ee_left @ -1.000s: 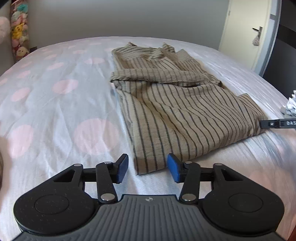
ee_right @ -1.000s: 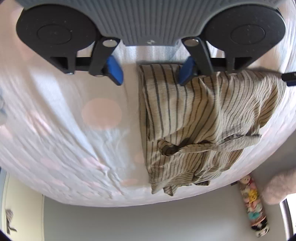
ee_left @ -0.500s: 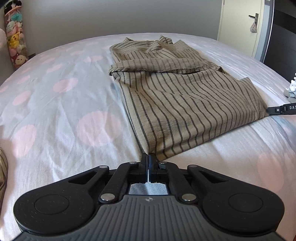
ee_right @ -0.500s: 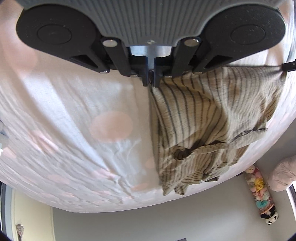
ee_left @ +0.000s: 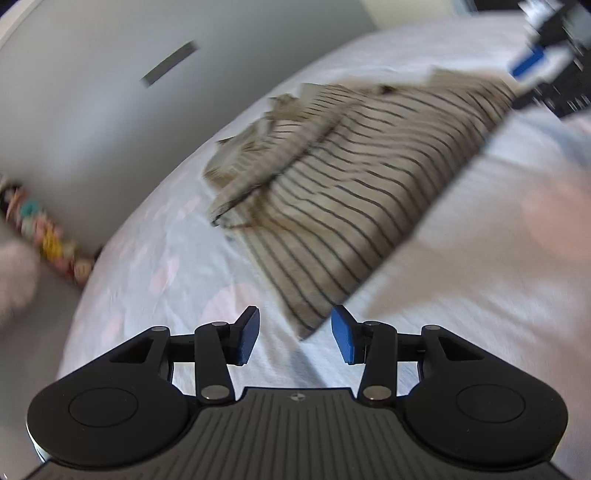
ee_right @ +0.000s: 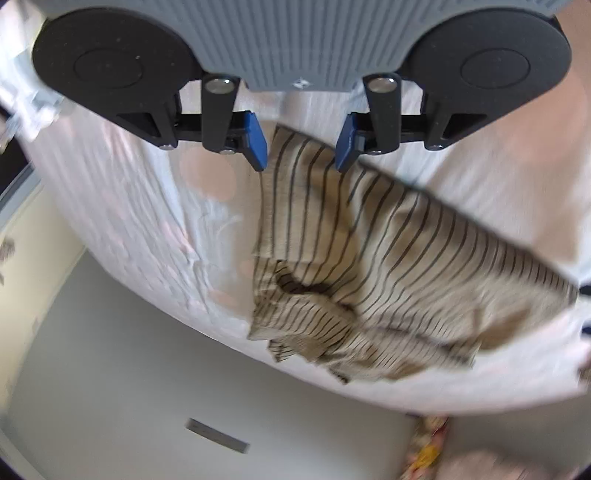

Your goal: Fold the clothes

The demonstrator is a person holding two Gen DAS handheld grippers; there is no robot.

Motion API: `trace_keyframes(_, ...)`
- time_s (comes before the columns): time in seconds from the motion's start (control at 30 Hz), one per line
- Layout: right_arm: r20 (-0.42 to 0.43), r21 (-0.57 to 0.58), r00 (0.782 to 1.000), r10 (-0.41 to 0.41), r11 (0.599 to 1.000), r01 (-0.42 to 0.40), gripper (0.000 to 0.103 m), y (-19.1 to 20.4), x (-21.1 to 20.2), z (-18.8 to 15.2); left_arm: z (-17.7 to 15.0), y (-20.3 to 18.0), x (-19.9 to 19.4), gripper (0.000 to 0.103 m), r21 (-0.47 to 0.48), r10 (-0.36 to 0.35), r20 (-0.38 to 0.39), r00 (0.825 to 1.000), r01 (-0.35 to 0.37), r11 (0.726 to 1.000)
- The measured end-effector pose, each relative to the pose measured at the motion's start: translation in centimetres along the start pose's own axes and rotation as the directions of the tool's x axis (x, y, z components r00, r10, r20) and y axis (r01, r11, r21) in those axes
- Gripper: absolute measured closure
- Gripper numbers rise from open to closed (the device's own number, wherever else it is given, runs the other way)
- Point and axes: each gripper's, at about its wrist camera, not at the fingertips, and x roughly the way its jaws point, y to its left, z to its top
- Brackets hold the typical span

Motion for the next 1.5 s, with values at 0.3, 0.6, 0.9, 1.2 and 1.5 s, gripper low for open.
trace_keyframes(0.3,-0.041,-0.376,0.998,-0.054,0.926,0.034,0.051,4.1,1.0,-0.6,0.4,-2.9,2.2,0.06,0.25,0.074,0.007,0.997,-0.073,0.966)
trace_keyframes(0.6,0.045,-0.609,0.999,-0.009,0.792,0.035,0.034,3.7,2.9,-0.4,1.0,-3.5,5.5,0.077,0.396,0.093,0.053,0.994,-0.106,0.912)
trace_keyframes(0.9,0.142,-0.778,0.988,-0.053,0.611,0.145,0.074,4.6,5.9,-0.7,3.0,-1.2,8.5,0.098,0.391,0.017,0.007,1.0,-0.018,0.92)
trace_keyframes(1.2,0.131,-0.752,0.991,-0.028,0.649,0.118,0.096,3.0,3.7,2.0,5.3,2.8,6.8,0.101,0.353,-0.08,-0.048,0.996,0.091,0.931)
trace_keyframes(1.5,0.066,-0.736,0.997,0.03,0.677,0.028,0.097,2.5,-2.6,4.0,6.0,4.3,0.2,0.102,0.374,-0.135,-0.068,0.989,0.151,0.915)
